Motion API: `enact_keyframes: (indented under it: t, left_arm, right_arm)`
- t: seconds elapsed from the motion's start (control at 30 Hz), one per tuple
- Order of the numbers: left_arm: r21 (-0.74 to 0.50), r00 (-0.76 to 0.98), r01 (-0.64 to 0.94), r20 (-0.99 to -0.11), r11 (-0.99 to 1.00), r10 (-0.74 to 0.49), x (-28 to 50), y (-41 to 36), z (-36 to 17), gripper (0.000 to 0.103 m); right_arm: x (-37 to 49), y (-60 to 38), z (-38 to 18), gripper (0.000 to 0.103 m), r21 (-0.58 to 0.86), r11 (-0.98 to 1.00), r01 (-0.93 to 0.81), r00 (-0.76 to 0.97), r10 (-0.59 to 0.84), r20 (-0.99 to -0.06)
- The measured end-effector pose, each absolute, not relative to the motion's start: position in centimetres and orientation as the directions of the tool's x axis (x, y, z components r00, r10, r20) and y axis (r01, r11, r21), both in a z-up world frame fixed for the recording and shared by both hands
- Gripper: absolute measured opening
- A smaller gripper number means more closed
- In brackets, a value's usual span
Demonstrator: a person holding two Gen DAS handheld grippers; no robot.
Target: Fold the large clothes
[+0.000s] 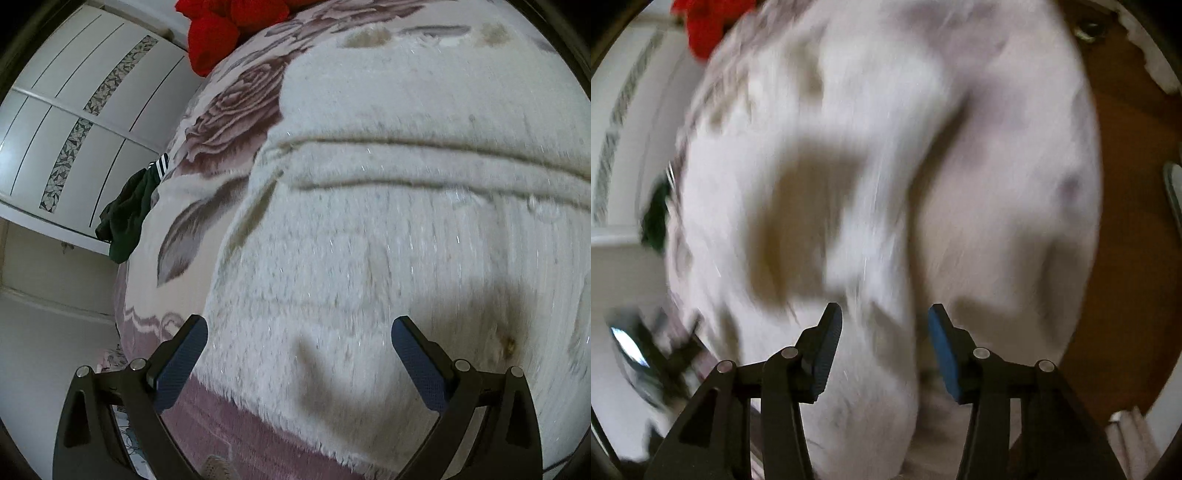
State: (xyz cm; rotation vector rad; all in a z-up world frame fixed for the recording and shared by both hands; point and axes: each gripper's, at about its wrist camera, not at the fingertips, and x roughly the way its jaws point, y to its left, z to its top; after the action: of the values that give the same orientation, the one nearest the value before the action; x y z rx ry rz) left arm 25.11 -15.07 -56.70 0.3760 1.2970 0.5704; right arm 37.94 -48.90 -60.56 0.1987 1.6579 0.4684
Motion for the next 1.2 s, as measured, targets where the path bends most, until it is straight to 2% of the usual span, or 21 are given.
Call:
enact_keyframes:
  t: [0.07,0.1,0.13,0.17,0.2,0.27,0.33,0.47,0.53,0.6,0.67,0.73,0.87,0.97,1.2]
  left_arm:
    - [0.573,0.16,-0.162,-0.788,0.803,0.595,24.6,-15.5,-57.1,0.103]
    - [0.577,0.161,-0.155,-0.786,0.802,0.597,24.4,-15.6,-57.2,0.103]
    - [0.583,0.166,-0.148,-0.781,0.799,0.602,24.2,-15.9,-57.2,0.103]
    - [0.586,0.167,-0.142,-0.78,0.798,0.603,24.1,-16.0,-57.0,0.103]
    - [0.582,0.17,-0.142,-0.783,0.801,0.599,23.9,-16.1,-56.9,0.103]
    - [0.568,0.181,-0.137,-0.791,0.811,0.584,23.6,-16.7,-56.5,0.103]
    - [0.58,0.202,-0.108,-0.783,0.808,0.589,23.4,-18.1,-56.0,0.103]
    - [0.599,0.278,-0.047,-0.761,0.8,0.586,22.8,-23.4,-53.8,0.103]
    - [0.59,0.308,-0.012,-0.766,0.808,0.564,22.4,-26.7,-52.9,0.103]
    - [0.55,0.317,0.033,-0.798,0.835,0.513,21.8,-30.3,-52.2,0.103]
    - [0.482,0.301,0.068,-0.845,0.873,0.443,21.1,-33.9,-51.7,0.103]
    - [0.452,0.29,0.096,-0.865,0.887,0.41,20.4,-37.2,-51.7,0.103]
    - [0.502,0.311,0.193,-0.846,0.843,0.433,18.5,-44.6,-53.7,0.103]
    - [0.487,0.295,0.261,-0.862,0.833,0.412,17.1,-48.4,-55.8,0.103]
    - [0.527,0.26,0.32,-0.848,0.787,0.462,17.7,-50.0,-60.7,0.103]
  right_arm:
    - [36.8,-46.7,-62.0,0.047,0.34,0.919,-0.2,-0.107,0.325,-0.94]
    - [36.9,-46.6,-62.3,0.03,0.262,0.943,-0.207,-0.048,0.258,-0.965]
    - [37.2,-47.5,-62.6,0.025,0.246,0.957,-0.152,-0.02,0.246,-0.969]
    - [37.8,-49.6,-63.3,0.024,0.301,0.954,-0.012,-0.027,0.3,-0.953]
    - [38.1,-50.8,-63.7,0.024,0.337,0.94,0.055,-0.041,0.339,-0.94]
    - [38.3,-50.9,-63.6,0.024,0.335,0.941,0.054,-0.055,0.337,-0.94]
    - [38.2,-49.6,-62.6,0.025,0.298,0.954,-0.031,-0.082,0.295,-0.952]
    - [36.9,-51.8,-58.5,0.049,0.26,0.965,-0.031,-0.077,0.257,-0.963]
    - [35.1,-54.3,-55.8,0.05,0.206,0.978,-0.019,-0.039,0.206,-0.978]
    - [32.9,-57.4,-53.5,0.057,0.138,0.99,0.001,-0.007,0.138,-0.99]
    - [31.2,-59.9,-52.5,0.061,0.099,0.995,0.034,-0.003,0.099,-0.995]
    - [29.6,-63.3,-51.1,0.061,0.069,0.993,0.099,-0.013,0.071,-0.997]
    - [25.2,-68.8,-50.5,0.062,0.025,0.975,0.221,-0.043,0.035,-0.998]
    - [22.4,-72.0,-50.7,0.062,-0.008,0.955,0.297,-0.072,0.014,-0.997]
    - [21.4,-75.0,-50.5,0.062,-0.013,0.944,0.33,-0.073,0.012,-0.997]
